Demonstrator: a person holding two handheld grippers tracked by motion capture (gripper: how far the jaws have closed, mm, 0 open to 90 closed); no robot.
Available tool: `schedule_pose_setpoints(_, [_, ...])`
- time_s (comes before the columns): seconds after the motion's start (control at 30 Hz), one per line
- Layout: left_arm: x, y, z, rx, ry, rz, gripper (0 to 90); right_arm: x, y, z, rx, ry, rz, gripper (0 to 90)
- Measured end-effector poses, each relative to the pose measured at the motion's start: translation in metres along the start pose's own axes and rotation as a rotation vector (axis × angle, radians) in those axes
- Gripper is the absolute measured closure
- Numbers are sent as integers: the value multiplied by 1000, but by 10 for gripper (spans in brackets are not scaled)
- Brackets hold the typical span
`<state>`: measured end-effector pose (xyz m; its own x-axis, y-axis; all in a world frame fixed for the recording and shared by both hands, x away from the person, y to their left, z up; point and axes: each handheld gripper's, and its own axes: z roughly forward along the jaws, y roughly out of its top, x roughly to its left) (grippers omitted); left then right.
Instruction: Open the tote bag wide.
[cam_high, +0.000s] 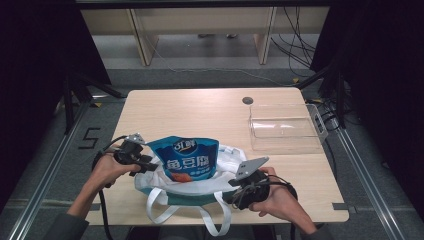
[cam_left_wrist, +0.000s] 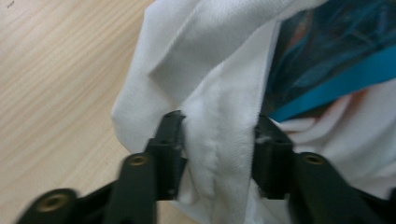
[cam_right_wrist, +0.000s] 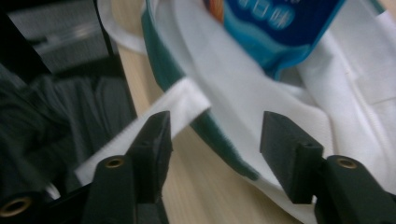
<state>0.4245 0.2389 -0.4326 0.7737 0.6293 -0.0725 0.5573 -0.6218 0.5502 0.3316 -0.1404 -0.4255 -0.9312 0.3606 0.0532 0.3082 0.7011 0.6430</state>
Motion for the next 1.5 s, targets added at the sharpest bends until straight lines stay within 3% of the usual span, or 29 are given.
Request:
schedule_pose_setpoints(0.03, [4, 1, 1, -6, 8, 5, 740, 1, -1, 6, 43, -16, -27, 632])
schedule_pose_setpoints(0.07, [7, 1, 3, -29, 14, -26, 783, -1, -2, 13, 76, -35, -69, 718])
schedule_pose_setpoints(0.1, [12, 0, 4, -42, 5, -45, 823, -3, -5, 20, 111, -38, -69, 820])
schedule_pose_setpoints(0.13, [17, -1, 6, -49, -3, -65, 844, -6, -8, 26, 135, -18, -74, 868])
schedule_pose_setpoints(0.17, [23, -3, 9, -54, -16, -90, 849, -11, -11, 32, 149, 0, -73, 880])
schedule_pose_setpoints(0.23, [30, -6, 14, -85, 3, -159, 854, -17, -17, 43, 224, 25, -64, 883])
schedule_pose_setpoints(0.27, [34, -8, 17, -83, -13, -181, 856, -19, -20, 48, 244, 27, -56, 884])
schedule_pose_setpoints(0.3, [39, -10, 20, -87, -25, -194, 856, -21, -23, 52, 252, 29, -55, 884])
schedule_pose_setpoints(0.43, [50, -15, 37, -72, 12, -248, 857, -27, -26, 55, 254, 46, -27, 885])
schedule_pose_setpoints(0.5, [53, -15, 47, -72, -2, -286, 856, -29, -27, 55, 257, 47, -15, 886])
schedule_pose_setpoints(0.57, [52, -14, 49, -62, 13, -278, 855, -29, -26, 56, 257, 46, -16, 885])
schedule_pose_setpoints(0.67, [51, -13, 45, -41, 24, -221, 850, -28, -26, 56, 260, 41, -14, 878])
schedule_pose_setpoints(0.73, [50, -12, 41, -62, 28, -246, 800, -29, -25, 53, 248, 54, 19, 798])
schedule_pose_setpoints(0.8, [48, -13, 32, -68, 40, -242, 691, -27, -22, 43, 217, 57, 51, 684])
schedule_pose_setpoints(0.83, [47, -12, 28, -74, 36, -236, 668, -28, -19, 35, 179, 56, 42, 659])
schedule_pose_setpoints(0.87, [45, -12, 23, -96, 31, -238, 649, -25, -18, 29, 180, 63, 97, 641])
schedule_pose_setpoints(1.0, [29, -7, 1, -172, 28, -246, 586, -26, -10, 1, 85, 46, 125, 591])
schedule_pose_setpoints(1.07, [19, -5, -12, -200, 31, -217, 573, -33, -6, -9, 29, 6, 98, 596])
schedule_pose_setpoints(1.2, [3, -8, -26, -220, 18, -156, 660, -44, 0, -18, -29, -87, 144, 650])
schedule_pose_setpoints(1.3, [-11, -17, -22, -248, -47, -161, 764, -60, 5, -14, -61, -163, 161, 677])
schedule_pose_setpoints(1.37, [-17, -23, -17, -219, -69, -141, 795, -70, 9, -8, -45, -190, 180, 680])
schedule_pose_setpoints(1.4, [-21, -26, -13, -223, -79, -139, 808, -76, 12, -2, -44, -186, 167, 683])
schedule_pose_setpoints(1.43, [-24, -29, -10, -197, -94, -135, 820, -80, 15, 1, -22, -185, 176, 683])
schedule_pose_setpoints(1.47, [-26, -32, -6, -181, -100, -125, 833, -82, 18, 8, -19, -175, 196, 706])
schedule_pose_setpoints(1.5, [-28, -34, -1, -163, -98, -116, 848, -86, 20, 15, -29, -184, 186, 762])
